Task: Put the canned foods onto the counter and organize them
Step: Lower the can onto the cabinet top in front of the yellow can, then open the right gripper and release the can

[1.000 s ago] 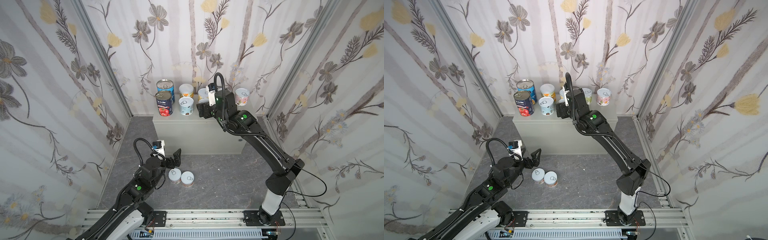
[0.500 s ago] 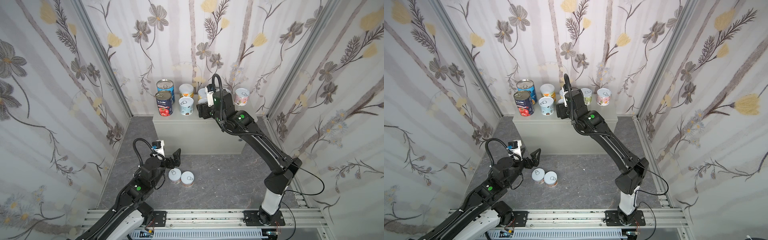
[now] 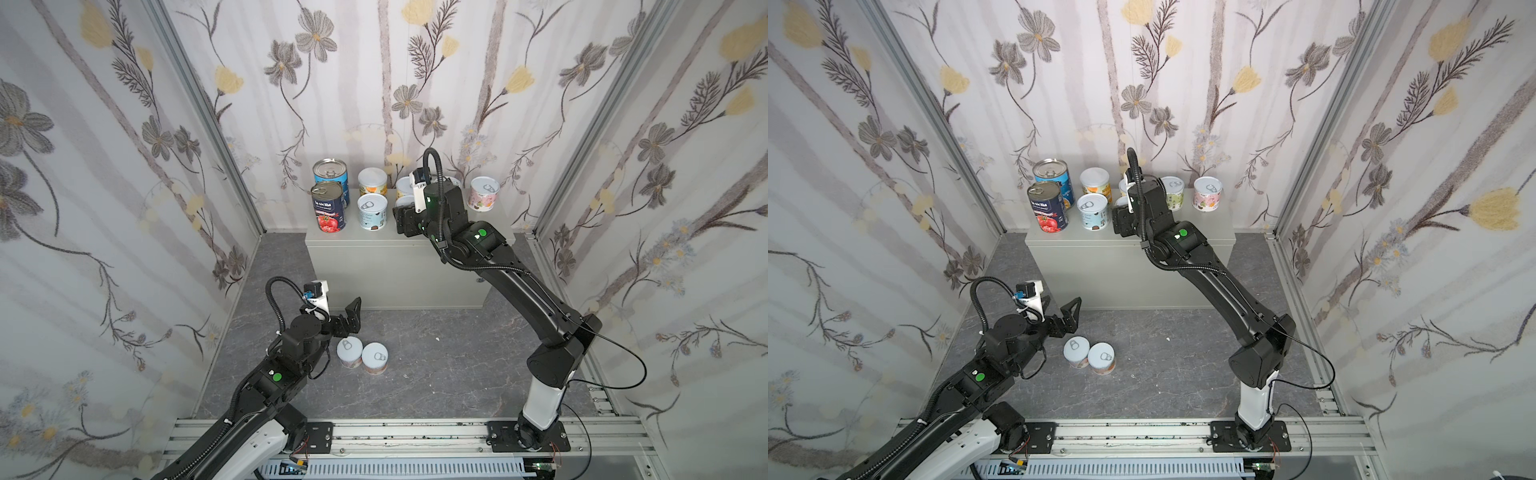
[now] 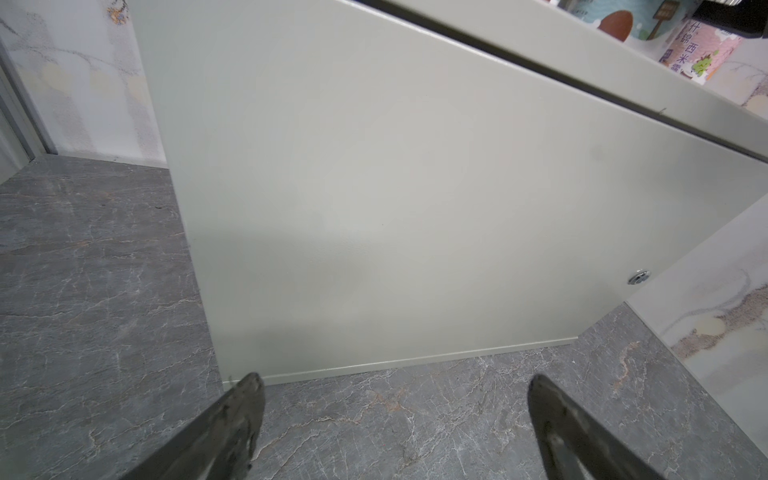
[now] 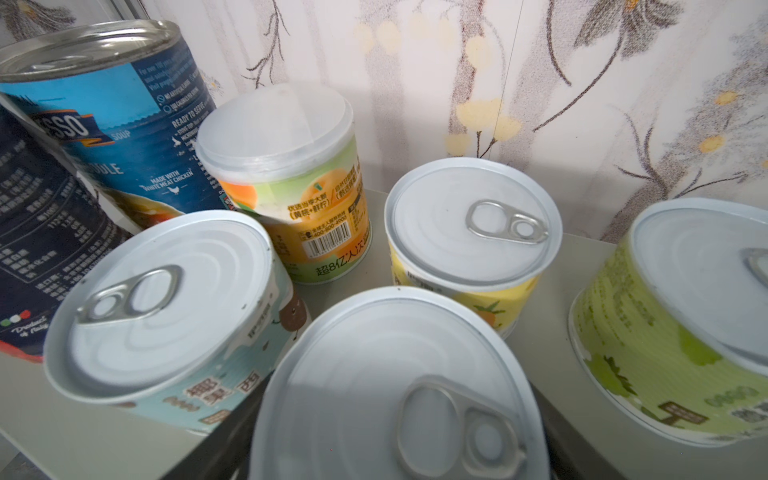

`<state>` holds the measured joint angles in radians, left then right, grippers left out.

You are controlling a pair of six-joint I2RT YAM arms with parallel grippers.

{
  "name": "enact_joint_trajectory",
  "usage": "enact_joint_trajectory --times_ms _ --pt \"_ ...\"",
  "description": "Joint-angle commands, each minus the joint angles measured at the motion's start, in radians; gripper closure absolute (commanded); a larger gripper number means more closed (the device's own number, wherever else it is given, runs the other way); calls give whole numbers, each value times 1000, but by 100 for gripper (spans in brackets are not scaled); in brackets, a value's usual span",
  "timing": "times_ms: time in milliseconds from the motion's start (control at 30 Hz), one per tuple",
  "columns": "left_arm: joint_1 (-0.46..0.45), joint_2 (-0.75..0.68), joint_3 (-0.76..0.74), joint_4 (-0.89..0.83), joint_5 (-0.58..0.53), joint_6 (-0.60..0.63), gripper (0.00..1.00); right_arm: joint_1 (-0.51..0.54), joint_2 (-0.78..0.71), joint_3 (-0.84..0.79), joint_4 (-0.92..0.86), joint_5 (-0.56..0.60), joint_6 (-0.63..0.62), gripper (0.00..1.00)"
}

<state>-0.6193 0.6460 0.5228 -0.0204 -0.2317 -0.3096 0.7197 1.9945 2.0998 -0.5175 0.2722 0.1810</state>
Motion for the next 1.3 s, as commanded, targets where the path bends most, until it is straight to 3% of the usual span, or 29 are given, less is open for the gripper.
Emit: enact_joint_trajectory --times_ms 0,600,900,1100,1267 --pt "1 -2 2 11 -16 3 0 2 0 1 32 -15 0 21" --pt "1 -6 -5 11 -21 4 0 4 -22 1 42 -21 -8 12" --pt "1 16 7 -40 -117 -44 0 39 -83 -9 43 -5 -61 4" --pt "5 84 76 -207 -262 -168 0 62 -199 -167 149 52 -69 0" --pt "34 149 104 -338 -236 -308 0 87 -385 -454 349 77 -85 0"
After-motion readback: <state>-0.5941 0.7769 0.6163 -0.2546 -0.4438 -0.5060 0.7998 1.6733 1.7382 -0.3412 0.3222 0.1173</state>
